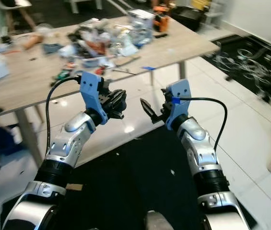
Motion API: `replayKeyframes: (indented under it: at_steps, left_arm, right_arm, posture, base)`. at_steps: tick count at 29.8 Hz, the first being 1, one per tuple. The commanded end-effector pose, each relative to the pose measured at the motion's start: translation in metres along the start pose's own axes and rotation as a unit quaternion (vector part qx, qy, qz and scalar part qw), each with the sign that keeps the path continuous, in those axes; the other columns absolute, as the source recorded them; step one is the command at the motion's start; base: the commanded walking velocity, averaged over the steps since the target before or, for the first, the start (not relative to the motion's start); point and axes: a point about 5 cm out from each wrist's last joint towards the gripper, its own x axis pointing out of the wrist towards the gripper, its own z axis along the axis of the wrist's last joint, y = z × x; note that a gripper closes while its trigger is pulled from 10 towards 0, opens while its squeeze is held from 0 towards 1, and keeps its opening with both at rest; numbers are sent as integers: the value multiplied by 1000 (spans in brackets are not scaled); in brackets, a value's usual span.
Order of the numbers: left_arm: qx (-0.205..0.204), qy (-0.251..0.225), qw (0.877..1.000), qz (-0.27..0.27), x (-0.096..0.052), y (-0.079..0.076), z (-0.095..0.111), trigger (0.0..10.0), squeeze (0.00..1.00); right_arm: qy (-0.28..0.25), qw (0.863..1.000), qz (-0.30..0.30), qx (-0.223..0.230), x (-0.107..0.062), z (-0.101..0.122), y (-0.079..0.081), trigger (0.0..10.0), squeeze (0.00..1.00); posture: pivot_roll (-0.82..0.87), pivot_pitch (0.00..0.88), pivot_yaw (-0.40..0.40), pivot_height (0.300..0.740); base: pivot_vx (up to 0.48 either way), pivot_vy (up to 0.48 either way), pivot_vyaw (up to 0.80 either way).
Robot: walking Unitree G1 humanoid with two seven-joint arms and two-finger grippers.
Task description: Picking trash to rubbish bin
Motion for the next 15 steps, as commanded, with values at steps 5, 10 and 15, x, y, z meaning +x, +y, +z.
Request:
replayKeyframes:
  at_steps: [5, 10, 15]
  left_arm:
    - [2, 17, 1000, -10, 0, 3, -3, 10000, 0]
    - [0, 8, 1000, -16, 0, 3, -1, 10000, 0]
    - [-11, -5, 1000, -9, -1, 4, 0, 10000, 0]
  right_arm:
    - [6, 1000, 2, 4, 2, -1, 0, 10000, 0]
    - [6, 1000, 2, 4, 2, 0, 0, 10000, 0]
    - [6, 1000, 2, 4, 2, 0, 0, 10000, 0]
  posture:
    - [-35, 0, 13, 740]
    - [-38, 0, 16, 740]
    - [-40, 0, 13, 740]
  base:
    - [0, 0, -800]
    - [0, 0, -800]
    - [0, 0, -800]
